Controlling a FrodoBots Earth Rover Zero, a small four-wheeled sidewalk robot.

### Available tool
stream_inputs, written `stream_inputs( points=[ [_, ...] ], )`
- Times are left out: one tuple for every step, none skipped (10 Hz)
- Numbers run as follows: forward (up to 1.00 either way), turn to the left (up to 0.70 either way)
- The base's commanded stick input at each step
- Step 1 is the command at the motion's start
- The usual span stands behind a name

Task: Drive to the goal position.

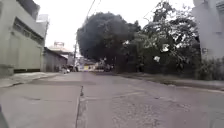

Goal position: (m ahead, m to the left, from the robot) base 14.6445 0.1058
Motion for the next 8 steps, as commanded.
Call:
stream_inputs(
  points=[
    [0.69, 0.0],
    [0.7, 0.0],
    [0.7, 0.0],
    [0.7, 0.0],
    [0.7, 0.0],
    [0.69, 0.0],
    [0.69, 0.0],
    [0.68, 0.0]
  ],
)
